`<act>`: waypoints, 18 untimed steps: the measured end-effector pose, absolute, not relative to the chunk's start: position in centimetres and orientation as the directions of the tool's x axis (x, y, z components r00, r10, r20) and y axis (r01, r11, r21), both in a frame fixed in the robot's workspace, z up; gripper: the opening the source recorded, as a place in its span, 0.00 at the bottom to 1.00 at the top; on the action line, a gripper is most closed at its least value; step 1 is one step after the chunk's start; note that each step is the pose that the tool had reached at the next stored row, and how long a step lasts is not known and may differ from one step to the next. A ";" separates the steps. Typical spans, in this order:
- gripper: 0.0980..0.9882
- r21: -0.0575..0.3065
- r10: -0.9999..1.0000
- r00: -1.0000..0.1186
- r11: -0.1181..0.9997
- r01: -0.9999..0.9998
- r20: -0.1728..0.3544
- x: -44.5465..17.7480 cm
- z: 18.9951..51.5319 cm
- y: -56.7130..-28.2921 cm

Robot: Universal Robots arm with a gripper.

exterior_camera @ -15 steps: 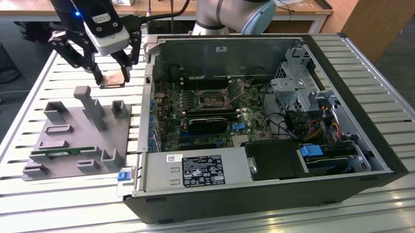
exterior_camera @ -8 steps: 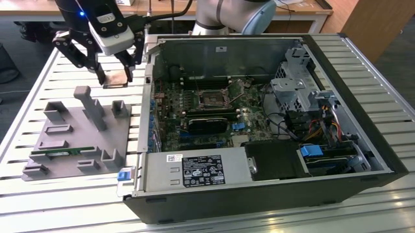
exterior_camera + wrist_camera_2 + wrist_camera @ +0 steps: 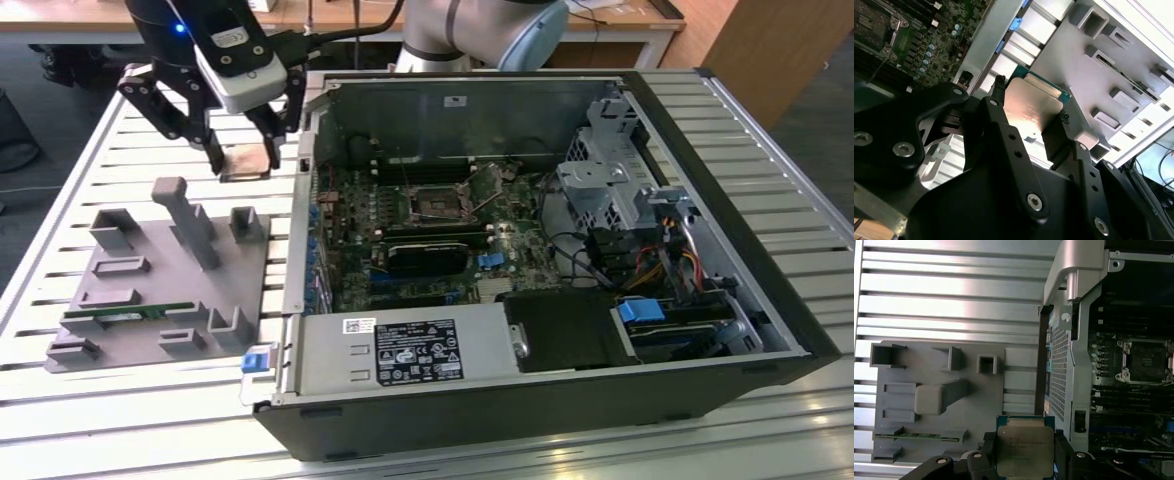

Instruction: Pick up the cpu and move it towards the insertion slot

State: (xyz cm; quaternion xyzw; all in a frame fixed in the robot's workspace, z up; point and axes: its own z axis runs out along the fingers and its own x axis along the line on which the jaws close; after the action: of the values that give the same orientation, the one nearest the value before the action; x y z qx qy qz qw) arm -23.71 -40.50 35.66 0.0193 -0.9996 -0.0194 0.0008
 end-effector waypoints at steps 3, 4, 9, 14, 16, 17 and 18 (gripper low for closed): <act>0.50 0.039 -0.039 -0.999 0.999 -0.039 0.001 -23.4 35.7 -40.5; 0.50 0.039 -0.039 -0.999 0.999 -0.039 0.001 -23.4 35.7 -40.5; 0.50 0.039 -0.039 -0.999 0.999 -0.039 0.001 -22.9 35.7 -40.5; 0.50 0.039 -0.039 -0.999 0.999 -0.039 0.001 -22.5 35.7 -40.5; 0.50 0.039 -0.039 -0.999 0.999 -0.039 0.001 -22.4 35.7 -40.5; 0.50 0.039 -0.039 -0.999 0.999 -0.039 0.001 -22.3 35.7 -40.5; 0.50 0.039 -0.039 -0.999 0.999 -0.039 0.001 -22.2 35.7 -40.5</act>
State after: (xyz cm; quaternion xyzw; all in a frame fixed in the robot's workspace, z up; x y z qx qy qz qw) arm -22.20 -40.50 35.67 0.0193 -0.9996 -0.0193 0.0008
